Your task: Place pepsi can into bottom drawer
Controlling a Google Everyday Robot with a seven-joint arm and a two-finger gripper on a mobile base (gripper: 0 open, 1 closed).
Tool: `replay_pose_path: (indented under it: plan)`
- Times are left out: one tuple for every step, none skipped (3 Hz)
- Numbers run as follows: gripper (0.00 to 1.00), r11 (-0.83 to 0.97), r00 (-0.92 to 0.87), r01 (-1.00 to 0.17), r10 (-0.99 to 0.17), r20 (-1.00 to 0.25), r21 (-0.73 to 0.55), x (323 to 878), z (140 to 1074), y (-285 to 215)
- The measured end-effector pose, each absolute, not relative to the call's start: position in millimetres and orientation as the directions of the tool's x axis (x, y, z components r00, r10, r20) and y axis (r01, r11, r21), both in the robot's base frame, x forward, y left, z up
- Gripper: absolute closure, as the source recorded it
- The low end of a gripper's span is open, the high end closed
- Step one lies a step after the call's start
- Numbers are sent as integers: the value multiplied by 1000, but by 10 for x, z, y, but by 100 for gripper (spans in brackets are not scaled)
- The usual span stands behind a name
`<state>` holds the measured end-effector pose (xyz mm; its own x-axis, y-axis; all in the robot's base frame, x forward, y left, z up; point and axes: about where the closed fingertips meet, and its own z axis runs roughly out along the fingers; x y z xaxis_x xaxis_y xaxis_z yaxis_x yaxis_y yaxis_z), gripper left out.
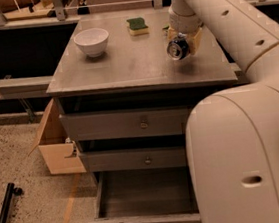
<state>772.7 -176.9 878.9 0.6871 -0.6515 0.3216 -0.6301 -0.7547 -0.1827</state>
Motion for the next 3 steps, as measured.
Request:
replay_pose_path:
  plan:
    - [100,-758,675,-574,-652,347,-308,7362,9253,-1862]
    - [100,-773,686,-469,-623,376,-427,6860,9633,-1801]
    - [100,-802,749,-391,-562,351,-452,6327,9439,-1682]
